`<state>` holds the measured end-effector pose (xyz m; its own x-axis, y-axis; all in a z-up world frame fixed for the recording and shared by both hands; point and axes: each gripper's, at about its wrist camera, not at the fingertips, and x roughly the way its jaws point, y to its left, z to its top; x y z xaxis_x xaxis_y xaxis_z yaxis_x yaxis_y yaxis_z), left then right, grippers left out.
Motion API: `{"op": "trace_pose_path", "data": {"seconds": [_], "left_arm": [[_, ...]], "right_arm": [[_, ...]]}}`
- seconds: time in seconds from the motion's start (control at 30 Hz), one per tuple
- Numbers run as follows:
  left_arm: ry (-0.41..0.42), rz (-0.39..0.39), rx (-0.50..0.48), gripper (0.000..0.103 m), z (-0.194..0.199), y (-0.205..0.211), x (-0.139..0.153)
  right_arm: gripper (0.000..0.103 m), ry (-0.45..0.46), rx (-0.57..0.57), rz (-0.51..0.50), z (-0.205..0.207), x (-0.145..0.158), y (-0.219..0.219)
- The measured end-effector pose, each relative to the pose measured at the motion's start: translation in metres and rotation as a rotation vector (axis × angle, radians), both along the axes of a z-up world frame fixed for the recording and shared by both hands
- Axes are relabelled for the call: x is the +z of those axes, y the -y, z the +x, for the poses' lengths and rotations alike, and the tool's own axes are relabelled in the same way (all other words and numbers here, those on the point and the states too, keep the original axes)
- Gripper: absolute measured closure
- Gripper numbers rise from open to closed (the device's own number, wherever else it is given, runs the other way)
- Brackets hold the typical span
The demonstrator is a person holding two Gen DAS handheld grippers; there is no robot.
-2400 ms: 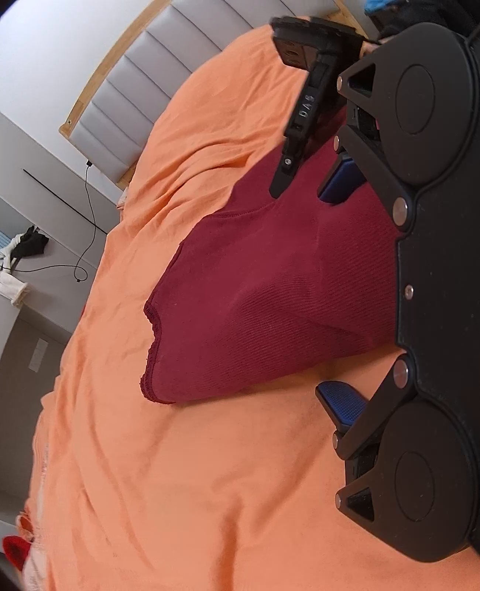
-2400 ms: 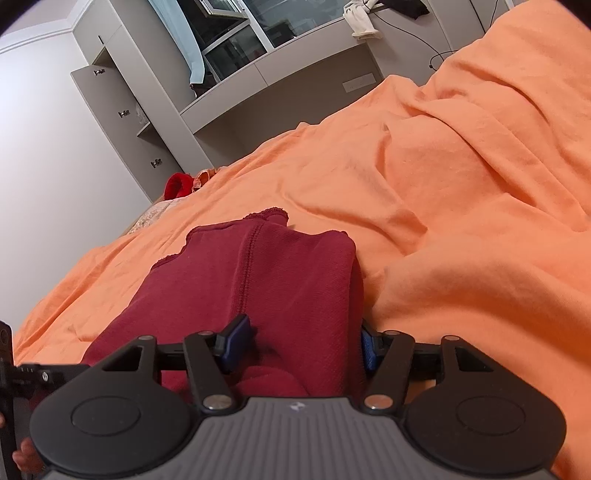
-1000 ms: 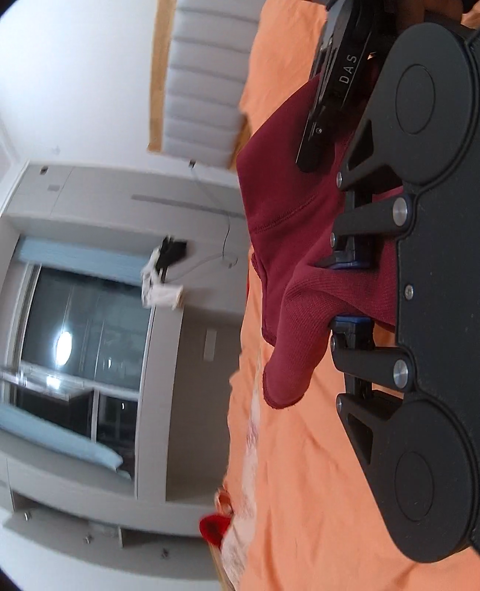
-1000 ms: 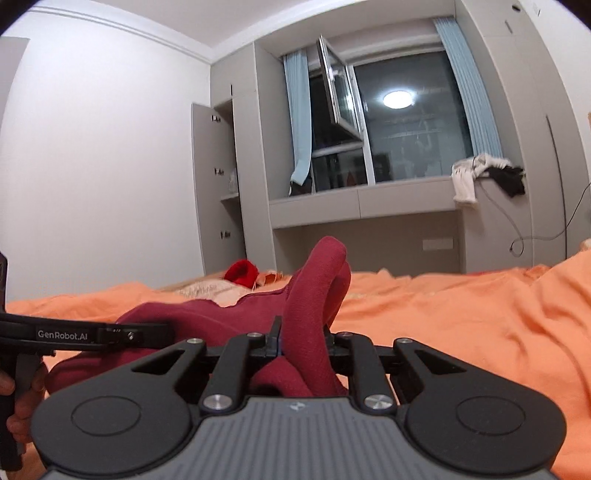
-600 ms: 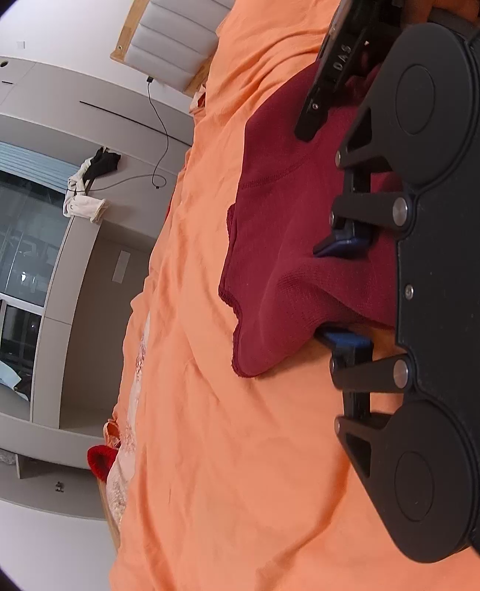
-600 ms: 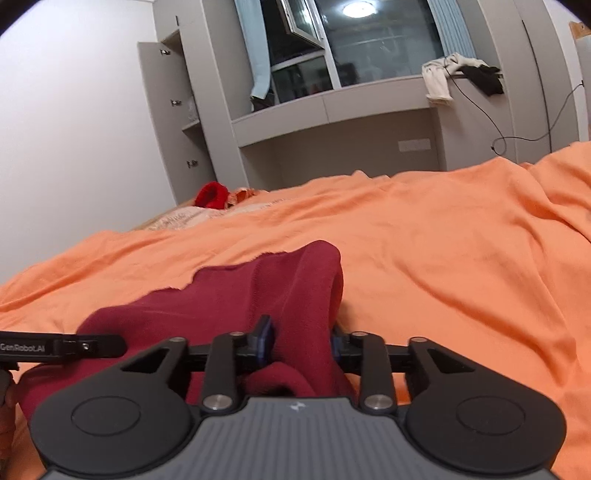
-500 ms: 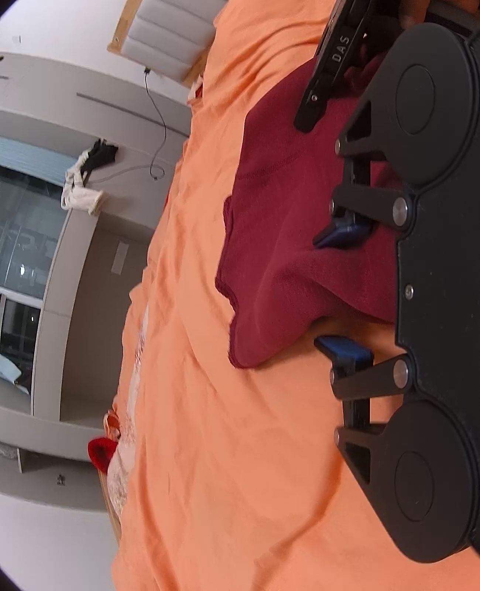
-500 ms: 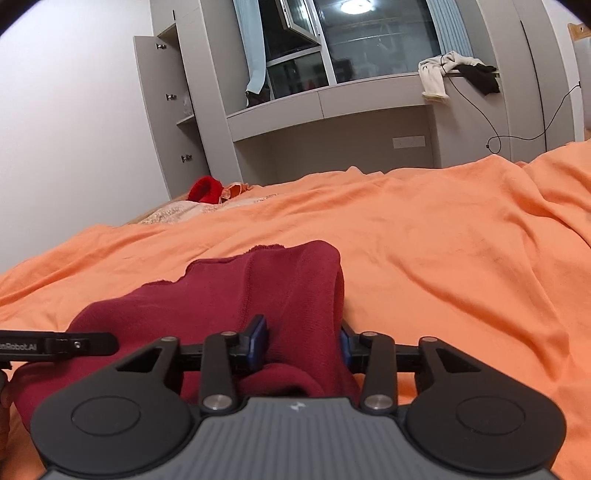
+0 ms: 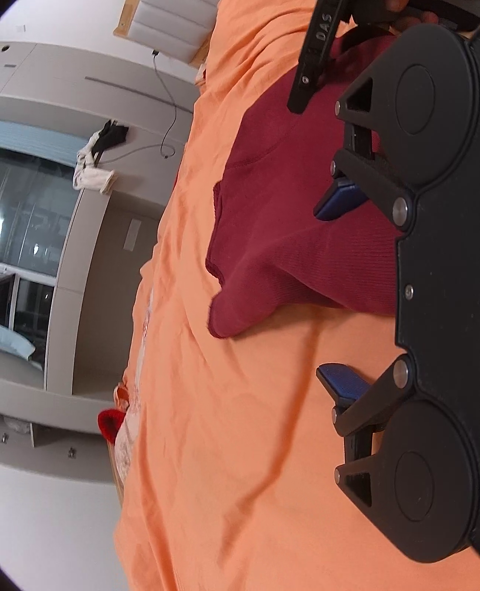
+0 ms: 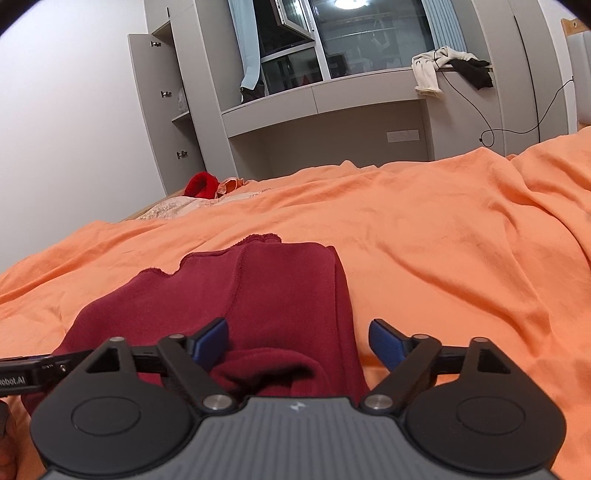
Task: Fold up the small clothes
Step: 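Lift the strip end with both grippers and fold it over onto itself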
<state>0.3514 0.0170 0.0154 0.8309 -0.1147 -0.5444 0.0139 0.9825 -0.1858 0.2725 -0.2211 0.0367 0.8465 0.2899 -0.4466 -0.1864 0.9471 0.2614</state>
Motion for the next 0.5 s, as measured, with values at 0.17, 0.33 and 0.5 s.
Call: {"op": "trace_pose_path", "data": {"seconds": [0.17,0.33,0.5], "left_arm": [[0.033,0.038,0.024,0.013,-0.007,0.006,-0.001],[0.026,0.018,0.053,0.007,-0.008,0.003,0.005],[0.082,0.019,0.046,0.001,-0.021,0.001,0.020]], "right_arm": [[0.005,0.016,-0.001,-0.003,-0.009,0.002,0.001],[0.000,0.059,-0.009,-0.017,-0.029,0.009,0.000],[0.000,0.131,-0.023,-0.049,-0.055,0.020,-0.004]]}}
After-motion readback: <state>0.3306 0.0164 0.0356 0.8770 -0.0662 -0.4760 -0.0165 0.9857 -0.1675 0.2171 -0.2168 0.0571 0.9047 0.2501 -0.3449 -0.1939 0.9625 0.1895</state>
